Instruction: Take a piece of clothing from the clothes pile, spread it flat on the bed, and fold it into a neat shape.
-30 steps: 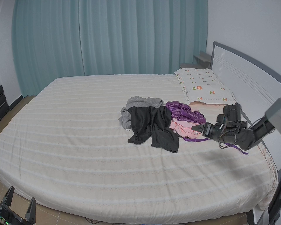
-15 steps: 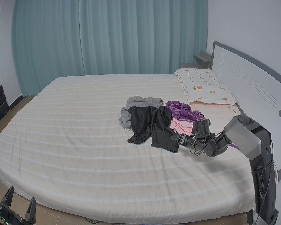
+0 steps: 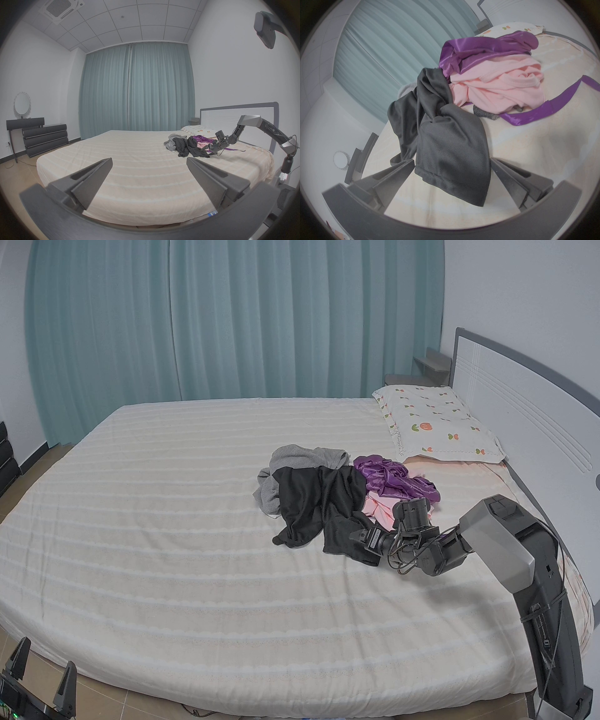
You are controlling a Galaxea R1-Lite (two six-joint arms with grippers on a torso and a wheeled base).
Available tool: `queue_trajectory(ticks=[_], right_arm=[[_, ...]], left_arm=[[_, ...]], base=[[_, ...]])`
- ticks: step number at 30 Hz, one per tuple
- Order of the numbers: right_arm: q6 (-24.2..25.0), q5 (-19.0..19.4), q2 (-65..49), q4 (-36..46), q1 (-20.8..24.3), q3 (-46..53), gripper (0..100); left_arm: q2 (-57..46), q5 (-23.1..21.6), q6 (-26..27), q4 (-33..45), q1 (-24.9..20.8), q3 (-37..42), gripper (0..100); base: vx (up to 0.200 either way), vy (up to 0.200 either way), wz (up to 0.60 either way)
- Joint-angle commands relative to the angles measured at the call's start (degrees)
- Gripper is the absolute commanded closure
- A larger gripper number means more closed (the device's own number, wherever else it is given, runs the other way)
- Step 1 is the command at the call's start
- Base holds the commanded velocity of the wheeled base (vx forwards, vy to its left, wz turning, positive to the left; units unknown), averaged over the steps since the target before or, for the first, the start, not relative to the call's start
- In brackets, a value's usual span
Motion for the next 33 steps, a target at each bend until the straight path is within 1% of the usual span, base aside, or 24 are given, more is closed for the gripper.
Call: queue_trajectory(ticks=[1,10,11,14,18,21,24,27,29,32,33], right_arm=[[0.0,0.1,2.1,1.9,0.8,-3.3,0],[-0.1,0.0,4.4,4.5,1.3,-6.9,0],[-0.1,0.0,4.5,5.3,1.3,-7.3,100],[0.0,0.1,4.6,6.6,1.5,-8.5,100],[0.7,0.2,4.5,6.0,1.5,-8.8,100],[5.6,0.2,3.8,5.6,1.8,-8.4,100],[9.1,0.1,1.8,5.2,1.3,-6.8,100],[11.0,0.2,-1.0,3.5,0.6,-2.8,100],[13.1,0.7,-5.8,0.0,0.1,5.2,100],[13.9,2.4,-12.5,-7.5,0.0,17.9,100],[13.9,2.4,-12.5,-7.5,0.0,17.9,100]], left_arm=[[-0.7,0.0,0.0,0.0,0.0,1.0,0],[-0.7,0.0,0.0,0.0,0.0,1.0,0],[-0.7,0.0,0.0,0.0,0.0,1.0,0],[-0.6,0.0,0.0,0.0,0.0,1.0,0],[-0.7,0.0,0.0,0.0,0.0,1.0,0],[-0.7,0.0,0.0,0.0,0.0,1.0,0],[-0.7,0.0,0.0,0.0,0.0,1.0,0],[-0.7,0.0,0.0,0.0,0.0,1.0,0],[-0.7,0.0,0.0,0.0,0.0,1.0,0],[-0.7,0.0,0.0,0.0,0.0,1.0,0],[-0.7,0.0,0.0,0.0,0.0,1.0,0]], base=[[0.000,0.000,0.00],[0.000,0.000,0.00],[0.000,0.000,0.00],[0.000,0.000,0.00],[0.000,0.000,0.00],[0.000,0.000,0.00],[0.000,0.000,0.00],[0.000,0.000,0.00],[0.000,0.000,0.00],[0.000,0.000,0.00],[0.000,0.000,0.00]])
